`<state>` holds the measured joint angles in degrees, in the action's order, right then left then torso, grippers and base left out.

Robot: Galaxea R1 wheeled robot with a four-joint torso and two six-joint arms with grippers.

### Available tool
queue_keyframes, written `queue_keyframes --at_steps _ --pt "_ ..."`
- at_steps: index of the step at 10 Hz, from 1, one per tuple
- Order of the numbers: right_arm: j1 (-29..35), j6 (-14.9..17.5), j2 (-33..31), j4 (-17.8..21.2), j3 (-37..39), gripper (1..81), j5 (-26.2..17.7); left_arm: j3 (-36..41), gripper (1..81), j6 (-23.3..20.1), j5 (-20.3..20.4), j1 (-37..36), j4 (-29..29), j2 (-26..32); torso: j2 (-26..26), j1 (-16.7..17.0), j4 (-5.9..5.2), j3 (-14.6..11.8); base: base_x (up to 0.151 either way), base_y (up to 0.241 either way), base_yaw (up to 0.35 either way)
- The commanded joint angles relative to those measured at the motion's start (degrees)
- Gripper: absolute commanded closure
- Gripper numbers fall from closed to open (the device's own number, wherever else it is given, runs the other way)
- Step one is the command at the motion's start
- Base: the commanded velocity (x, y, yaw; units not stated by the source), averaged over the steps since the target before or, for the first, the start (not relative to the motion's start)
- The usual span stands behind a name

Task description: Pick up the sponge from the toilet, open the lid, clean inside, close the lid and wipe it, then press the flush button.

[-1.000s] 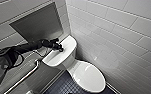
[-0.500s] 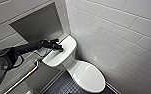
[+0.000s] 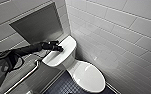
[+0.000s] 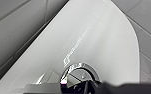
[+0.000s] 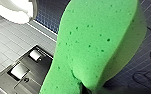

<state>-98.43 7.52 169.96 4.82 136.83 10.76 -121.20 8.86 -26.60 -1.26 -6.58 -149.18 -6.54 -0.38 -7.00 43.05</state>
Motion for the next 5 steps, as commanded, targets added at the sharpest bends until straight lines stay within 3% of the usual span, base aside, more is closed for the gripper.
queue_keyframes --at_steps 1,5 --pt "-4.19 0.39 1.02 -1.3 -1.4 81.1 -5.93 -6.68 81.1 1.42 1.11 -4.06 3.42 5.37 0.0 0.0 0.0 0.0 0.0 0.0 0.0" --pt "-4.19 0.39 1.11 -1.48 -1.14 81.1 -5.84 -6.42 81.1 1.33 0.94 -2.83 3.42 2.74 -0.02 0.0 0.0 0.0 0.0 0.0 0.0"
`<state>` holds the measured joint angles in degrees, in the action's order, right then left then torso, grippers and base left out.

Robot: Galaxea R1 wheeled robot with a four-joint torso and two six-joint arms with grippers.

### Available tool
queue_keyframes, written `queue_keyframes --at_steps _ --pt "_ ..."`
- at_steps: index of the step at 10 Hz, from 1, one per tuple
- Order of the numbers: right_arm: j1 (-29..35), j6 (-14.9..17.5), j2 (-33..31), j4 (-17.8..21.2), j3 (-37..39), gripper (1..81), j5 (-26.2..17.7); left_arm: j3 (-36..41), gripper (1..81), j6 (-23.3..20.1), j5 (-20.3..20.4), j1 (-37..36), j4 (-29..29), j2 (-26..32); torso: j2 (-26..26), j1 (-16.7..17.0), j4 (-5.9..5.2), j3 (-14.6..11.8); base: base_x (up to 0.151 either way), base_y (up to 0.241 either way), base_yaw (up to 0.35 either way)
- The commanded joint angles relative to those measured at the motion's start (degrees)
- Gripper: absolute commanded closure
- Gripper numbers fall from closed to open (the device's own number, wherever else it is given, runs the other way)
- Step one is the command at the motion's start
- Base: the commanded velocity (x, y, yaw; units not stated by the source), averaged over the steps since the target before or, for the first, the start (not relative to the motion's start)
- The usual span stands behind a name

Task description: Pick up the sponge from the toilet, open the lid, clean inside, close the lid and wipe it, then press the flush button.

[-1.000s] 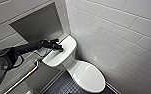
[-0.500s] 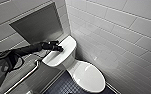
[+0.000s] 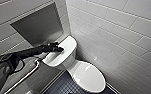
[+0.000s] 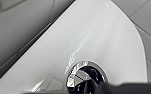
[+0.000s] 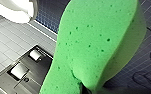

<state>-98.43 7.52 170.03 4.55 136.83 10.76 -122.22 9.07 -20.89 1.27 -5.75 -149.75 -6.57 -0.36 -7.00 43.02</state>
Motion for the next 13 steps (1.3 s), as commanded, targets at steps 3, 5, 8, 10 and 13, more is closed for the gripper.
queue_keyframes --at_steps 3,5,8,10,13 --pt "-4.2 0.39 1.21 -1.21 -1.13 81.1 -5.84 -4.96 81.1 1.13 -9.56 -12.18 2.07 0.69 0.0 0.02 0.0 -0.02 0.0 0.0 0.0" --pt "-4.19 0.39 1.3 -1.3 -1.22 81.1 -5.93 -4.17 81.1 1.56 -15.84 -20.36 1.8 -1.35 0.0 0.02 0.0 -0.02 0.0 0.0 0.0" --pt "-4.63 0.39 1.39 -1.3 -1.05 81.1 -5.14 -0.56 81.1 1.56 -17.16 -24.77 -2.16 1.82 0.02 -0.02 0.0 0.02 0.0 0.0 0.0" --pt "-4.55 0.39 1.39 -1.3 -0.96 81.1 -5.14 4.97 81.1 1.65 -17.16 -26.88 -3.91 5.24 0.05 -0.05 0.0 0.06 0.0 0.0 0.0" --pt "-3.67 0.3 1.39 -1.21 -0.87 81.1 -5.14 16.29 81.1 1.56 -22.43 -27.33 -4.52 11.03 0.07 -0.07 0.0 0.09 0.0 0.0 0.0"
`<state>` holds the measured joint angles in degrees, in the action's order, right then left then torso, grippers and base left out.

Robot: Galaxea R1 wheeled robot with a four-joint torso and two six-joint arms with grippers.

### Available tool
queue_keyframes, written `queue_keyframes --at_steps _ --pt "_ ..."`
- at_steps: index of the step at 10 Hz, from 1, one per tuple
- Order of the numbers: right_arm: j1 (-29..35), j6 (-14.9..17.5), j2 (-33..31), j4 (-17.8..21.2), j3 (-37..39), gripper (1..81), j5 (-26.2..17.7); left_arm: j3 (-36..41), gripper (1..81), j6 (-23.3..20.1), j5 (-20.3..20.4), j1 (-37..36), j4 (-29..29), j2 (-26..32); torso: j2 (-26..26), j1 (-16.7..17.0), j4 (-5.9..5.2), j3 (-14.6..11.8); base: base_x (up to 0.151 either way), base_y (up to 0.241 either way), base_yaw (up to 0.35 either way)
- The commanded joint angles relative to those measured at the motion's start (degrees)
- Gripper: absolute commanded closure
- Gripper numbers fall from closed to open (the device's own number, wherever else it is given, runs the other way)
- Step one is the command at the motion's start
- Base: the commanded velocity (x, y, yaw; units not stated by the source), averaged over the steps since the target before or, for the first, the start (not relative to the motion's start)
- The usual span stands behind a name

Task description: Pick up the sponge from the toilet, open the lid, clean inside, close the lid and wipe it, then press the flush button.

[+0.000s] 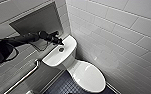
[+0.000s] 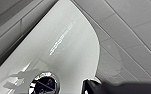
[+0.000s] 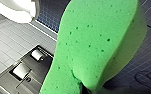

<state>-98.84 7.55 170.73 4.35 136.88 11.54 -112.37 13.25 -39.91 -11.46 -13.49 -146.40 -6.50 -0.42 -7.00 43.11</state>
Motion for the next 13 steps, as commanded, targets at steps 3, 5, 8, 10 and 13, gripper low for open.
queue_keyframes --at_steps 3,5,8,10,13 --pt "-1.42 0.01 -0.1 -0.57 -1.1 81.1 -5.92 26.94 81.1 -2.53 -7.2 -11.09 3.3 19.56 0.0 0.0 0.0 0.0 0.0 0.0 0.0" --pt "-0.18 0.01 -0.18 -0.75 -1.01 81.1 -5.92 42.19 81.1 -1.92 -7.11 -8.45 3.48 31.92 0.0 -0.02 0.0 0.0 0.0 0.0 0.0" --pt "1.4 0.01 -0.89 -0.75 -1.18 81.1 -5.92 54.87 81.1 -2.44 -6.85 2.48 4.71 47.55 0.0 -0.02 0.0 -5.59 0.0 0.0 0.0" --pt "1.93 -0.08 -0.89 -0.31 -0.92 81.1 -5.92 56.91 81.1 -4.37 -3.68 17.99 7.78 50.76 0.0 -0.05 0.0 -8.27 0.0 0.0 0.0" --pt "1.93 -0.08 -1.24 -0.4 -0.66 81.1 -5.92 55.43 81.1 -4.64 10.44 39.66 16.12 48.05 -0.02 0.0 0.0 -14.32 0.0 0.0 0.0"
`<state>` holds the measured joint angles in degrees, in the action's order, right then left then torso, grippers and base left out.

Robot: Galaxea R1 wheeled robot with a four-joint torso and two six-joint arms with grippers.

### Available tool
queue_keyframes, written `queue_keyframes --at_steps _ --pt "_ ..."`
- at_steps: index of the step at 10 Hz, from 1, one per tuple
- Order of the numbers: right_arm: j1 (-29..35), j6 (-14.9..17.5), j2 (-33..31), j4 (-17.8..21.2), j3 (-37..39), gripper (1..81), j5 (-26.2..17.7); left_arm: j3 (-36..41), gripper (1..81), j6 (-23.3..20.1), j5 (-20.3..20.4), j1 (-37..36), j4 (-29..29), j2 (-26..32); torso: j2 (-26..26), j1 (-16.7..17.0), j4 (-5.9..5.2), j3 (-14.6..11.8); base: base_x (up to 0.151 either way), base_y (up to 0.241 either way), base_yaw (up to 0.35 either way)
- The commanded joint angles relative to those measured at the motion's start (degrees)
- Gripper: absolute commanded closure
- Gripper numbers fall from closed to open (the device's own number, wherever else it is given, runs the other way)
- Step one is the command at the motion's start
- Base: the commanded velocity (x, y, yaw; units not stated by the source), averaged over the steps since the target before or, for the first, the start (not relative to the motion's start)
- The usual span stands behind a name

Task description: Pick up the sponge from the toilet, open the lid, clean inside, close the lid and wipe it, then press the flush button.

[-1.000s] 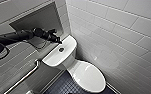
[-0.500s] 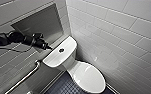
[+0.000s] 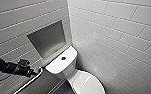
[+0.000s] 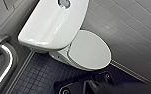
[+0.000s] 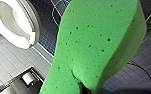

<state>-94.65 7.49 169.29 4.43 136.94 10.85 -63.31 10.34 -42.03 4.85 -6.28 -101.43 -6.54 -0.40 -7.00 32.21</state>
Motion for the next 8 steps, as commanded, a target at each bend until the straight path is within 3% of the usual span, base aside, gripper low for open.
queue_keyframes --at_steps 1,5,8 --pt "-2.17 -0.1 -0.07 -0.56 -0.72 81.1 -5.22 4.18 81.1 -1.81 15.99 28.89 10.83 0.88 0.0 0.0 0.0 -5.07 0.0 0.0 0.0" --pt "-1.56 -0.28 -0.33 -0.56 -0.63 81.1 -5.14 -13.02 81.1 -1.9 25.84 51.76 20.32 -15.0 -0.06 0.11 0.0 -12.9 0.0 0.0 0.0" --pt "-0.51 -0.37 0.11 -0.56 1.48 81.1 -4.96 -28.72 81.1 -1.9 31.05 62.95 23.86 -27.96 -0.15 0.19 0.0 -18.54 0.0 0.0 0.0"
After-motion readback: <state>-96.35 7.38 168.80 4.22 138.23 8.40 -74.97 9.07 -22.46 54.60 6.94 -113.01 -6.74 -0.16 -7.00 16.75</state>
